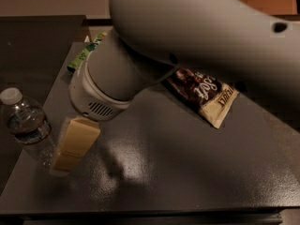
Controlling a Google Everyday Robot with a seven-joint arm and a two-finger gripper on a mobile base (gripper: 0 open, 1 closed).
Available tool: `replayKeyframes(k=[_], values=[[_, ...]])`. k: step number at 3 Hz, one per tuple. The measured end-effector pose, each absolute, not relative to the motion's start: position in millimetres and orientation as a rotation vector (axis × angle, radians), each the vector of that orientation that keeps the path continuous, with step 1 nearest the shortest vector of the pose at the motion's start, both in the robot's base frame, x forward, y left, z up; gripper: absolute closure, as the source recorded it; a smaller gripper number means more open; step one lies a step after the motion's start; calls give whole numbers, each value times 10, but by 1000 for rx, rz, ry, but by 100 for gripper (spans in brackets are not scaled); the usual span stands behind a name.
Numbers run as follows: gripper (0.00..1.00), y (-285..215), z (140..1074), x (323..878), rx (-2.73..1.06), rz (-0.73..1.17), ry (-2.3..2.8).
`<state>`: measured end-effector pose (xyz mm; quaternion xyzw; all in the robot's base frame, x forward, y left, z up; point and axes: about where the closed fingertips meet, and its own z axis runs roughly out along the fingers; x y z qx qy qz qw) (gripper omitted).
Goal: Move water bottle near green rice chip bag
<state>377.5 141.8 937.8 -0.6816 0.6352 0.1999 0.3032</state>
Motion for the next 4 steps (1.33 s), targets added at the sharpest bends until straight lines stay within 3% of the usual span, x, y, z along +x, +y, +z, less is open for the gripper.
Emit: replayKeyframes(k=[3, 4], values=[[0, 1990, 9435, 3765, -1779, 696, 1592], [18, 2086, 9432, 3758, -1776, 719, 1578]])
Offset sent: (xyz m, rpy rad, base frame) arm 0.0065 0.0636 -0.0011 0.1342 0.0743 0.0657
